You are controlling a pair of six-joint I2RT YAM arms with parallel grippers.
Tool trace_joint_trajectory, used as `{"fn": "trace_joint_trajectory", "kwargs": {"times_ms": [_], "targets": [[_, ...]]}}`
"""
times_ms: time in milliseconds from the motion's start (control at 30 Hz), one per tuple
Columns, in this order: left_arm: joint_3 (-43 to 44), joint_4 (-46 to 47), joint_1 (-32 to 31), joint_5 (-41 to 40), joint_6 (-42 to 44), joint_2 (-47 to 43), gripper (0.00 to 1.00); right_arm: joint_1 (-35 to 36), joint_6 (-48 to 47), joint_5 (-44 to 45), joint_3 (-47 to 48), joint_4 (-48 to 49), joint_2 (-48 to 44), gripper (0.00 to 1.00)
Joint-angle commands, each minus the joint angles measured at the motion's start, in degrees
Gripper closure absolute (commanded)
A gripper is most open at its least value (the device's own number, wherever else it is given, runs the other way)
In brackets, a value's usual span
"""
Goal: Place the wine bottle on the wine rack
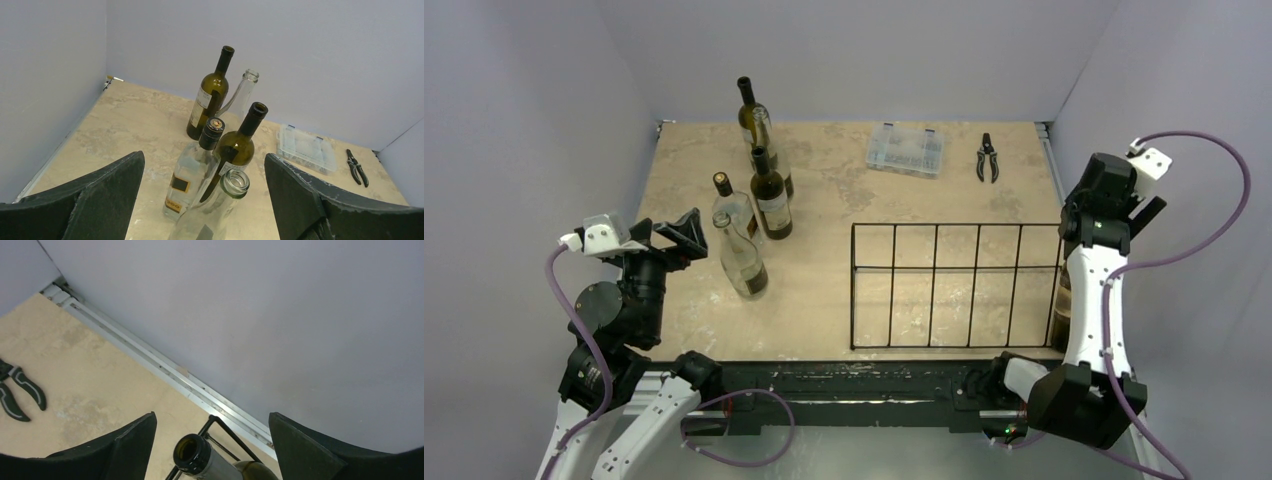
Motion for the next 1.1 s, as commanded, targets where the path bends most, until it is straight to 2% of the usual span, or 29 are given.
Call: {"fn": "trace_joint_trajectory", "kwargs": {"times_ms": [0, 167, 300, 433, 533, 600, 700, 833, 933, 1067], "targets": [[0.64, 1.71, -0.19, 0.37, 0.75, 0.81, 0.10, 0.09, -1.86, -2.46, 4.81, -0.16, 0.23, 0.11], [0.64, 1.69, -0.26, 0.20, 1.16, 1.36, 0.10, 4.34, -2.63, -0.57, 8.03, -1.99, 1.40, 0.08], [0.49, 1.97, -0.18, -0.26, 1.89, 1.91, 0.10, 13.61, -1.95, 0.35, 9.54, -0.92, -0.06, 0.07], [0.43, 2.26, -0.23, -0.67, 2.55, 2.68, 0.10, 20.64, 2.53, -7.21, 8.81, 1.00, -2.48, 0.08], [0.54, 2.28, -0.17, -0.03, 2.75, 2.86, 0.10, 22.70, 6.17, -11.87, 7.47, 3.45, -4.36, 0.08], [0.62, 2.30, -0.17, -0.09, 3.23, 2.95, 0.09, 23.27, 8.14, -16.85, 7.85, 3.81, -4.42, 0.11], [0.46, 2.46, -0.17, -0.89, 4.01, 3.40, 0.07, 25.42, 9.24, -24.74, 8.91, 3.47, -3.52, 0.11], [0.80, 2.48, -0.17, -2.03, 4.82, 4.35, 0.05, 31.48, 12.06, -27.87, 5.99, 5.92, -4.40, 0.11], [0.44, 2.73, -0.17, -1.71, 5.39, 4.39, 0.05, 37.31, 14.51, -28.67, 1.35, 12.20, -5.28, 0.11], [1.16, 2.12, -0.17, -1.83, 5.98, 5.41, 0.05, 49.74, 12.85, -21.98, 1.05, 15.68, -3.93, 0.11]]}}
